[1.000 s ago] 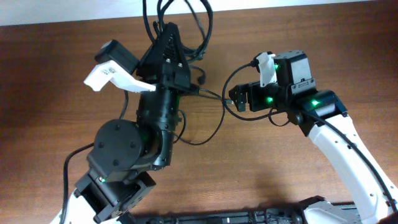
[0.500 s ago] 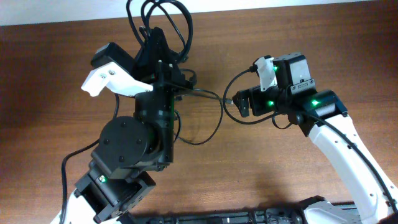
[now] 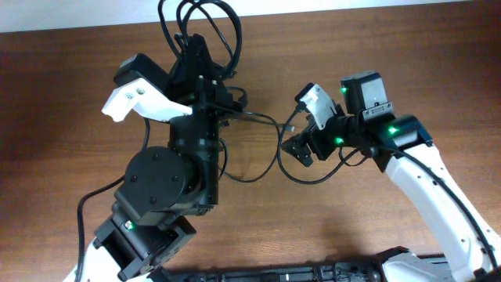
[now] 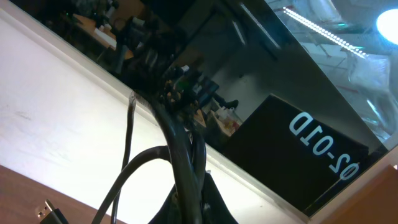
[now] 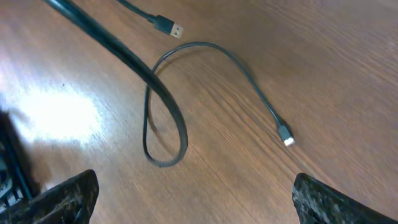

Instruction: Untangle cables

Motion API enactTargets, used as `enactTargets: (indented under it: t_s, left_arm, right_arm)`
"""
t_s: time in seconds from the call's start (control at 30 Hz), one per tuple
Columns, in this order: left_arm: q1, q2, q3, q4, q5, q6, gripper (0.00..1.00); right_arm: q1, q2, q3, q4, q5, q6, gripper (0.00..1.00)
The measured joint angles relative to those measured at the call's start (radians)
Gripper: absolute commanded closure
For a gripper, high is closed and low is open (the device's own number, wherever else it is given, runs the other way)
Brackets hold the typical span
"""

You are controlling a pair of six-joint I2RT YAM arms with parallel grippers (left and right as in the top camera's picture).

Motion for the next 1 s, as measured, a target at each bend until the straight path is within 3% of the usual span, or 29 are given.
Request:
enactTargets:
  t_s: [0.17,0.23,0.27,0.3,0.33,0.37,0.67,1.0]
  left_arm:
    - [0.0,0.0,0.0,0.0,0.004,0.0,1.0]
    - [0.0,0.0,0.0,0.0,0.019,0.0,1.0]
    - [0.0,0.0,0.0,0.0,0.026,0.0,1.0]
    - [0.0,0.0,0.0,0.0,0.03,0.0,1.0]
    - [0.0,0.0,0.0,0.0,0.034,0.0,1.0]
    - [0.0,0.0,0.0,0.0,0.037,0.0,1.0]
    - [0.0,0.0,0.0,-0.015,0.04,0.001,1.0]
    - [0.0,0.006,0.0,-0.137,0.012,0.003,1.0]
  right_arm:
    - [0.0,0.105,-0.01,0.109,-0.062,-0.019,0.06]
    - [0.0,0.164,-0.011,0.158,-0.117,-0.025,0.18]
    - [0.0,0.179,-0.014,0.184,-0.143,-0.027,0.31]
    - [0.0,0.201,-0.014,0.221,-0.182,-0.024,0.52]
    - [0.0,0.22,-0.014,0.243,-0.218,-0.025,0.86]
    - [0.0,0.237,-0.015,0.253,-0.248,-0.026,0.96]
    - [0.0,0.235,-0.016,0.253,-0.348,-0.009,0.96]
    - [0.0,-0.092,-0.016,0.249,-0.362,0.122,0.96]
